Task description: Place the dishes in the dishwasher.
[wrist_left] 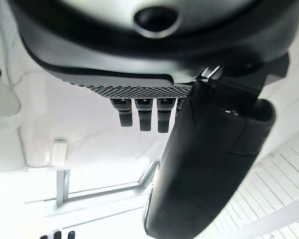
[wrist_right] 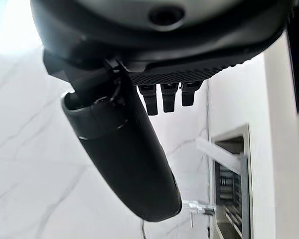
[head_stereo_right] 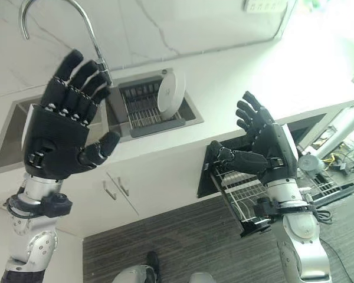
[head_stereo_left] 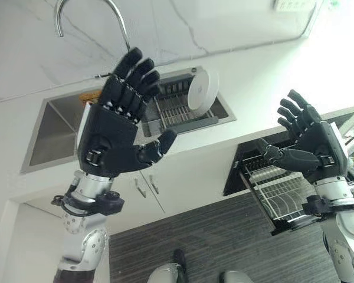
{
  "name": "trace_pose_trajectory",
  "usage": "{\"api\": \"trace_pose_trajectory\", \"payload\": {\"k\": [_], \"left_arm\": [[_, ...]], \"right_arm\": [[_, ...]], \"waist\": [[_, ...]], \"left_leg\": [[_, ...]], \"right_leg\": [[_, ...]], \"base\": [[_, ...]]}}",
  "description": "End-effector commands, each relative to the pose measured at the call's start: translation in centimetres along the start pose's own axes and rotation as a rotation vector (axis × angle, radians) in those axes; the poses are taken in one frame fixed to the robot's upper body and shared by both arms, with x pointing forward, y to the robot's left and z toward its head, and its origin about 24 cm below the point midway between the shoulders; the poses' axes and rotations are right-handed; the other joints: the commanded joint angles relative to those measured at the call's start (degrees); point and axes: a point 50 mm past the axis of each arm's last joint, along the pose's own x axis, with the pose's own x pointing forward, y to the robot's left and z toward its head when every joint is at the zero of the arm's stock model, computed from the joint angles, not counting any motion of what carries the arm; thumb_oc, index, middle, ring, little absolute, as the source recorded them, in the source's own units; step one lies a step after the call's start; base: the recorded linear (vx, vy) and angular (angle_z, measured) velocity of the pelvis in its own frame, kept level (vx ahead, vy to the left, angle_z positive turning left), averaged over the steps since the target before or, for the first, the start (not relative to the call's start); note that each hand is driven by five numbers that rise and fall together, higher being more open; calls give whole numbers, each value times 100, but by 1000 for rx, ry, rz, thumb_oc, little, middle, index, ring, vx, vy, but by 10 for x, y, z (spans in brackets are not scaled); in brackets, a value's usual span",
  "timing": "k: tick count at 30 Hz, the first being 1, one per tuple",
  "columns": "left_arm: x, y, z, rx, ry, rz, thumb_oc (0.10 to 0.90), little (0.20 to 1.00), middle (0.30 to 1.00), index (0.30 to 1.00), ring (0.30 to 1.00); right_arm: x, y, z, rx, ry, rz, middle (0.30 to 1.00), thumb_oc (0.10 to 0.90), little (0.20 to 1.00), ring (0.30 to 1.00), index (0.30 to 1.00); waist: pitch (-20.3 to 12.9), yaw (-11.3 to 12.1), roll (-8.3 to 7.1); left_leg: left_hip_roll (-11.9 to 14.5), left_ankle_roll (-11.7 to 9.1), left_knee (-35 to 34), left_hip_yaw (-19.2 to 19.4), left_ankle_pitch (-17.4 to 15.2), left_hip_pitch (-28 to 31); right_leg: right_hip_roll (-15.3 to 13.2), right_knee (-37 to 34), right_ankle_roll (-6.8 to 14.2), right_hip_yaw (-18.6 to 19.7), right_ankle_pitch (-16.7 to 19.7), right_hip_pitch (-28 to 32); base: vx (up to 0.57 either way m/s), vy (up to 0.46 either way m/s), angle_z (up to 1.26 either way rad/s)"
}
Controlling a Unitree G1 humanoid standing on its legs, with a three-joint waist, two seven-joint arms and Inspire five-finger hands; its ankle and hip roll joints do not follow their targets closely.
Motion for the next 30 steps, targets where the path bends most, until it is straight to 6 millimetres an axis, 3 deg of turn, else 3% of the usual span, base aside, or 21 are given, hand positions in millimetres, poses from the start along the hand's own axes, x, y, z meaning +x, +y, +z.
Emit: {"api": "trace_pose_trajectory", "payload": {"k": [1, 5, 8, 12, 16, 17, 18, 23, 26, 30], "left_arm": [[22, -8, 35, 59, -219, -97, 800, 900, 900, 900, 900], [24, -9, 39, 89, -231, -116, 800, 900, 900, 900, 900], [23, -13, 40, 134, -225, -150, 800, 900, 900, 900, 900], [27, -13, 43, 159, -224, -165, 800, 900, 900, 900, 900], [33, -15, 38, 155, -187, -168, 800, 900, 900, 900, 900], [34, -16, 36, 154, -175, -167, 800, 900, 900, 900, 900], [34, -16, 36, 154, -168, -169, 800, 900, 900, 900, 900], [31, -18, 36, 150, -160, -147, 800, 900, 900, 900, 900], [30, -20, 39, 131, -187, -148, 800, 900, 900, 900, 900], [27, -19, 37, 75, -180, -131, 800, 900, 900, 900, 900]], "right_arm": [[23, -1, 43, 0, -269, 39, 900, 800, 900, 900, 900], [25, 0, 42, 61, -300, -12, 900, 800, 900, 900, 900], [24, 8, 42, 82, -330, -28, 900, 800, 900, 900, 900], [19, 10, 45, 20, -379, -30, 900, 800, 900, 900, 900], [25, 15, 51, 12, -408, 14, 900, 800, 900, 900, 900], [28, 17, 51, 29, -398, 23, 900, 800, 900, 900, 900], [28, 15, 50, 53, -393, 13, 900, 800, 900, 900, 900], [31, 11, 53, 91, -385, 16, 900, 800, 900, 900, 900], [30, 8, 56, 76, -372, 23, 900, 800, 900, 900, 900], [28, 0, 57, 65, -352, 13, 900, 800, 900, 900, 900]], "waist": [[-441, 96, -126], [-417, 215, -160], [-360, 204, -146], [-293, 129, -136], [-243, 4, -179], [-211, -50, -178], [-207, -66, -188], [-313, -55, -191], [-307, -84, -172], [-291, -173, -154]], "left_leg": [[302, -561, 201, -280, -772, 360], [171, -385, 201, -371, -926, 429], [25, -191, 201, -595, -953, 489], [66, -237, 201, -609, -1026, 578], [132, -271, 201, -445, -1217, 708], [153, -259, 201, -445, -1286, 780], [184, -223, 201, -472, -1349, 792], [568, -407, 201, -212, -1306, 895], [901, -629, 201, -7, -1090, 907], [1213, -771, 201, 329, -912, 947]], "right_leg": [[330, -214, 60, -633, 449, -123], [208, -214, 113, -744, 466, -14], [313, -214, 216, -627, 1076, 180], [73, -214, 180, -550, 950, -290], [-194, -214, 380, -220, 1300, -909], [-187, -214, 401, -82, 1401, -1115], [-61, -214, 424, 14, 1264, -1084], [104, -214, 240, -237, 921, -886], [141, -214, 109, -488, 819, -754], [72, -214, 21, -813, 750, -642]], "base": [[88, 102, 34], [159, 144, 23], [237, 127, -1], [128, -72, -15], [148, -237, -12], [210, -454, -5], [200, -471, 24], [154, -370, 28], [89, -271, 7], [21, -141, 41]]}}
